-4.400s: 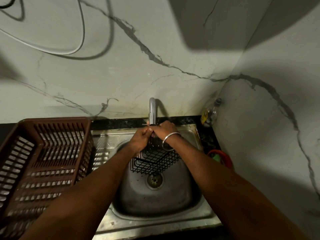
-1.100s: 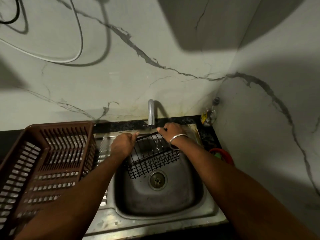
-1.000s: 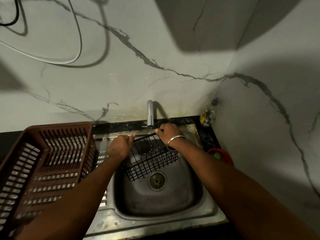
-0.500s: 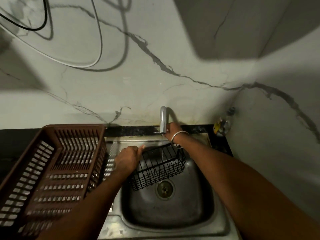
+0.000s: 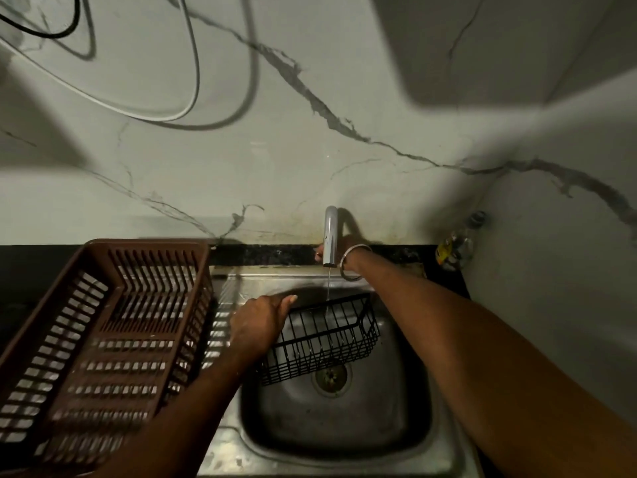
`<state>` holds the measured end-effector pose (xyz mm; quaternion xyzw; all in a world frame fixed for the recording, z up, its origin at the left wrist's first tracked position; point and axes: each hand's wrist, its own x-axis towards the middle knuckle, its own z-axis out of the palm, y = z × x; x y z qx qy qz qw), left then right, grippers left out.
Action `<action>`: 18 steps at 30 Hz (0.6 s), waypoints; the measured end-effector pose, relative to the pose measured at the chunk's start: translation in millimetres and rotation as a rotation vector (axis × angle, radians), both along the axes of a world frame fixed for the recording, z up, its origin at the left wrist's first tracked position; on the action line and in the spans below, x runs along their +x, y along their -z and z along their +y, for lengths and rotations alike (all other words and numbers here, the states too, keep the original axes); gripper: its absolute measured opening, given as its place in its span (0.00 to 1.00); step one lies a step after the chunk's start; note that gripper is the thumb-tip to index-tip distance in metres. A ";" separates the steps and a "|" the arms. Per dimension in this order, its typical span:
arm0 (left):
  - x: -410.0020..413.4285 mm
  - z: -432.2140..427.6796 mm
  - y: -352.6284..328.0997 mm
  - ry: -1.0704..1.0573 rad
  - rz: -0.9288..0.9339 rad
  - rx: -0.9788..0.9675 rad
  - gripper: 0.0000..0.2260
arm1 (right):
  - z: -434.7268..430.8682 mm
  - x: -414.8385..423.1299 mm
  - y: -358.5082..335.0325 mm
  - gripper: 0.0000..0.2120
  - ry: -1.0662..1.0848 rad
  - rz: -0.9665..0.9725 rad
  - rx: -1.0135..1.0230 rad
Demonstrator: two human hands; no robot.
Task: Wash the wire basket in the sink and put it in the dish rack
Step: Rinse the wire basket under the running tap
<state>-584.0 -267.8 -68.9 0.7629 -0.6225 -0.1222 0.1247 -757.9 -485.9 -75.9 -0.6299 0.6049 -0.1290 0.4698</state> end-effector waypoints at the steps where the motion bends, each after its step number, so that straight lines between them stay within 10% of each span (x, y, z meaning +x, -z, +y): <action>1: 1.0 0.1 0.3 -0.007 0.013 -0.006 0.29 | 9.7 -7.3 -16.9 0.19 -0.089 0.031 -0.073; 3: 0.3 -0.6 1.8 -0.012 0.029 -0.016 0.32 | 17.6 -15.4 -30.6 0.07 -0.204 0.069 -0.058; 18: -8.1 -1.7 -11.3 -0.037 0.109 -0.021 0.25 | 88.0 -91.1 -46.8 0.08 -0.175 -0.130 0.181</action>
